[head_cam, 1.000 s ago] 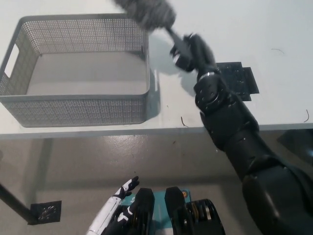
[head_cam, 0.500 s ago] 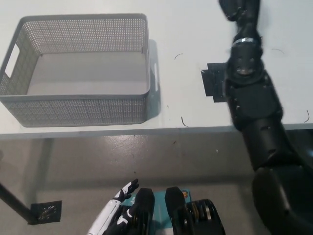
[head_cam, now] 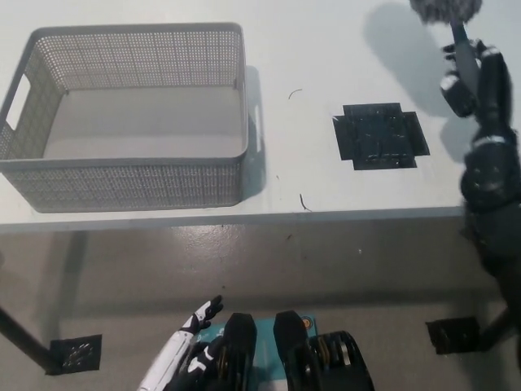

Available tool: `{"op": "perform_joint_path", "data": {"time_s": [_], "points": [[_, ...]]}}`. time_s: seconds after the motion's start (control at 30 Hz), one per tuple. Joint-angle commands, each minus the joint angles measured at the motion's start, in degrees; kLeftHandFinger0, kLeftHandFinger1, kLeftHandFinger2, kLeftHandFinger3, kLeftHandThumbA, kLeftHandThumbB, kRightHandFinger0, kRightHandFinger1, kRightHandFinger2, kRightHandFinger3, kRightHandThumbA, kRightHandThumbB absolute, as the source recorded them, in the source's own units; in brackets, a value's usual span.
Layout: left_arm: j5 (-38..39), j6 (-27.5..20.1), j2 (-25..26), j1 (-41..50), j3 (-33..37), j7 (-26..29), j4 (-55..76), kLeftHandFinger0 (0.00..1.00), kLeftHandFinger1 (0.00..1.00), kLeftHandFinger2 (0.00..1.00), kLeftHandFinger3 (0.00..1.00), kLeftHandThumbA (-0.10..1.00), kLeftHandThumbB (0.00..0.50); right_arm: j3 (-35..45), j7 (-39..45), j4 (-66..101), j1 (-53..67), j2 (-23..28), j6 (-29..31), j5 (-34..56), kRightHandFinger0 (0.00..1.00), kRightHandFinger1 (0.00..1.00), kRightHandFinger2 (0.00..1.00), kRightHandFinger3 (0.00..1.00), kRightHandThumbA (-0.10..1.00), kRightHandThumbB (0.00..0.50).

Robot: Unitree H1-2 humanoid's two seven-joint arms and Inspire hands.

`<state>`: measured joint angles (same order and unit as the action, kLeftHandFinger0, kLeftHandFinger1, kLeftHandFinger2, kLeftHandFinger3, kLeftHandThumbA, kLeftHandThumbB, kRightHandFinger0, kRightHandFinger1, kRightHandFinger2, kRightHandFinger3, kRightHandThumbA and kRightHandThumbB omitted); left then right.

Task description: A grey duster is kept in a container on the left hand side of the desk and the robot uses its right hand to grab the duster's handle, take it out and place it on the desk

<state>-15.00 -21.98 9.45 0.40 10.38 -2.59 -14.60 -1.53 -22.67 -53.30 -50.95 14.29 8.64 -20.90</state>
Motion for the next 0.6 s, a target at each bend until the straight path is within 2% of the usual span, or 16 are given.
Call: {"op": "perform_joint_path", "data": {"time_s": [0.0, 0.07, 0.13, 0.17, 0.2, 0.23, 0.27, 0.3, 0.33, 0.37, 0.4, 0.43, 0.47, 0.5, 0.53, 0.57], "points": [[0.36, -3.23, 0.16, 0.54, -1.27, 1.69, 1.37, 1.0, 1.0, 1.0, 1.0, 0.94, 0.105, -1.56, -0.87, -0.47, -1.8, 4.79, 3.35, -1.65, 0.0, 0.22, 0.66, 0.67, -0.1, 0.175], [0.25, -2.83, 0.04, 0.73, -1.6, 1.65, 1.54, 1.0, 1.0, 1.0, 1.0, 0.94, 0.105, 0.05, -0.15, -1.57, -1.22, 6.84, 2.33, 0.56, 0.0, 0.24, 0.66, 0.67, -0.1, 0.168], [0.3, -3.31, -0.08, 0.71, -1.99, 1.75, 1.12, 1.0, 1.0, 1.0, 1.0, 0.94, 0.103, 0.48, -1.62, -2.9, -1.39, 7.74, 1.07, 0.62, 0.0, 0.25, 0.64, 0.61, -0.1, 0.178], [0.56, -3.55, -0.09, 0.72, -2.1, 1.66, 0.92, 1.0, 1.0, 1.0, 1.0, 0.94, 0.108, 1.06, -1.55, -3.5, -1.23, 8.51, 0.96, 1.25, 0.03, 0.28, 0.63, 0.59, -0.1, 0.165], [0.62, -3.52, -0.04, 0.84, -2.19, 1.55, 1.01, 1.0, 1.0, 1.0, 1.0, 0.94, 0.112, 0.94, -1.39, -4.01, -0.92, 9.61, 1.77, 1.13, 0.0, 0.25, 0.6, 0.55, -0.1, 0.16], [0.61, -3.34, 0.03, 0.97, -2.27, 1.44, 1.2, 1.0, 1.0, 1.0, 1.0, 0.95, 0.117, 0.04, -1.97, -4.19, -0.66, 10.57, 2.55, -0.16, 0.04, 0.32, 0.69, 0.67, -0.1, 0.198], [0.62, -3.18, 0.09, 1.08, -2.34, 1.33, 1.34, 1.0, 1.0, 1.0, 1.0, 0.95, 0.118, -0.92, -2.74, -4.26, -0.47, 11.34, 3.08, -1.54, 0.01, 0.27, 0.58, 0.61, -0.1, 0.198], [0.65, -3.29, 0.25, 1.12, -2.42, 1.23, 1.43, 1.0, 1.0, 1.0, 1.0, 0.95, 0.111, -2.02, -4.41, -6.47, -1.2, 12.37, 3.91, -2.93, 0.0, 0.13, 0.38, 0.5, -0.1, 0.235], [0.74, -3.43, 0.4, 1.07, -2.52, 1.16, 1.49, 1.0, 1.0, 1.0, 1.0, 0.95, 0.111, -2.86, -6.15, -8.61, -2.03, 12.95, 5.16, -3.82, 0.0, 0.07, 0.3, 0.41, -0.1, 0.242], [0.58, -3.52, 0.42, 0.94, -2.62, 1.3, 1.34, 1.0, 1.0, 1.0, 1.0, 0.95, 0.113, -2.67, -6.23, -8.39, -2.09, 13.3, 6.58, -3.31, 0.0, 0.0, 0.19, 0.25, -0.1, 0.252], [0.5, -3.56, 0.4, 0.84, -2.68, 1.38, 1.25, 1.0, 1.0, 1.0, 1.0, 0.95, 0.113, -2.73, -6.25, -8.42, -2.25, 13.43, 7.2, -2.97, 0.0, 0.0, 0.19, 0.25, -0.1, 0.252], [0.5, -3.44, 0.33, 0.86, -2.7, 1.37, 1.37, 1.0, 1.0, 1.0, 1.0, 0.95, 0.114, -4.72, -6.7, -6.98, -2.22, 14.63, 5.27, -5.67, 0.0, 0.04, 0.34, 0.25, -0.1, 0.222], [0.54, -3.17, 0.25, 0.91, -2.73, 1.29, 1.52, 1.0, 1.0, 1.0, 1.0, 0.95, 0.116, -6.96, -8.16, -5.14, -2.04, 16.03, 4.16, -9.13, 0.0, 0.06, 0.4, 0.34, -0.1, 0.258], [0.74, -3.09, 0.21, 0.92, -2.76, 1.12, 1.53, 1.0, 1.0, 1.0, 1.0, 0.95, 0.115, -8.27, -9.79, -4.76, -2.03, 16.8, 5.13, -10.63, 0.0, 0.07, 0.42, 0.27, -0.1, 0.267], [0.8, -3.09, 0.19, 0.92, -2.79, 1.05, 1.52, 1.0, 1.0, 1.0, 1.0, 0.95, 0.115, -8.91, -10.42, -4.84, -2.08, 17.05, 5.53, -10.74, 0.0, 0.11, 0.49, 0.23, -0.1, 0.273], [0.5, -3.73, 0.23, 0.69, -2.94, 1.45, 1.27, 1.0, 1.0, 1.0, 1.0, 0.93, 0.099, -10.86, -12.27, -4.78, -2.47, 17.77, 7.29, -12.42, 0.0, 0.21, 0.6, 0.21, -0.1, 0.268]]}}
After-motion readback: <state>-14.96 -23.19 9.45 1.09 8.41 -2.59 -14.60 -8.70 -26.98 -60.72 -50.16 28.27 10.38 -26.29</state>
